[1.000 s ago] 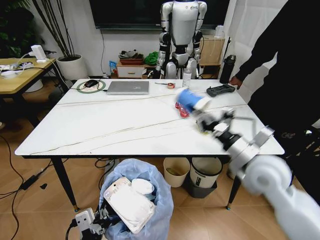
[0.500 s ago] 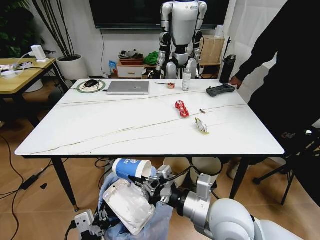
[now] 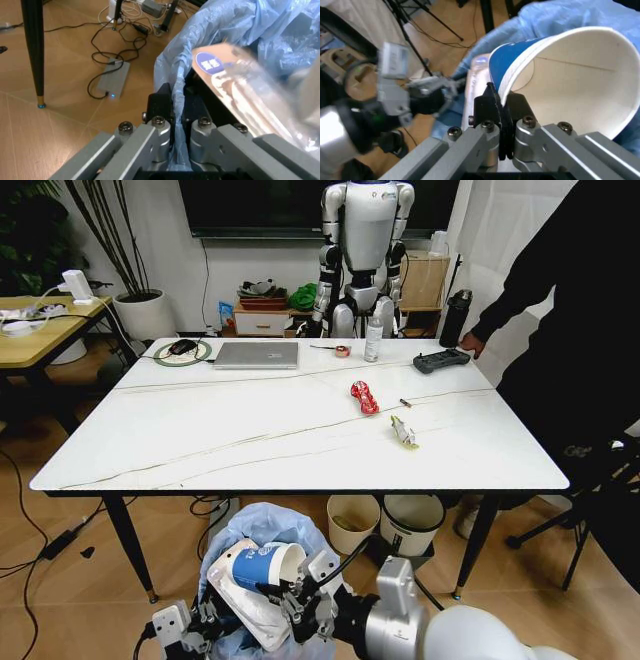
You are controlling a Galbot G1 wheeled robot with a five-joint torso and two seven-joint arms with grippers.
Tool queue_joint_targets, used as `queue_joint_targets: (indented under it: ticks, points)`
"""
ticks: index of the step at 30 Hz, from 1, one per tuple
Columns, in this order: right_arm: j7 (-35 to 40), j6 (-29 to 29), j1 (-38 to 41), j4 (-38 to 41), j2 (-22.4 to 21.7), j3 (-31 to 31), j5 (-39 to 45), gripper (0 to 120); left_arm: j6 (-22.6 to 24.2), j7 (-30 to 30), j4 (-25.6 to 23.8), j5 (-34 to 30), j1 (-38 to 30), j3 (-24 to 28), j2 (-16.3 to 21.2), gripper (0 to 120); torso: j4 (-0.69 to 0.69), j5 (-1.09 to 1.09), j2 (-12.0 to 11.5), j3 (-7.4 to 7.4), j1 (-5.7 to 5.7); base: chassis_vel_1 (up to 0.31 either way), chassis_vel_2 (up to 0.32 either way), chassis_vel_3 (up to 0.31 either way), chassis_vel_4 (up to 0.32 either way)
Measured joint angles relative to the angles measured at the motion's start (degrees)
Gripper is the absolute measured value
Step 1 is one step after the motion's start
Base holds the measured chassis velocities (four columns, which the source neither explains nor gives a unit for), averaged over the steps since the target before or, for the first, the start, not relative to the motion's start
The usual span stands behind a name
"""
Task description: Pick up the trash bin and place the trash from the table into it.
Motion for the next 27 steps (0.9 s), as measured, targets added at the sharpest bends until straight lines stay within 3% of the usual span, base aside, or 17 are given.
queue_joint_targets:
  ticks: [15, 27]
  points:
    - [-0.82, 0.30, -1.95, -1.98, -0.75, -1.07, -3.01, 0, 0.00, 0.00, -0.52, 0.27, -0.11, 0.22, -0.46, 0, 0.00, 0.00, 0.00, 0.00, 0.00, 0.000, 0.000, 0.000, 0.000]
    - [-5.42, 4.22, -1.36, -1.60, 0.43, -2.60, -3.79, 0, -0.11, 0.02, -0.73, 0.48, -0.13, 0.16, -0.79, 0, 0.00, -0.01, 0.00, 0.00, 0.00, 0.000, 0.000, 0.000, 0.000]
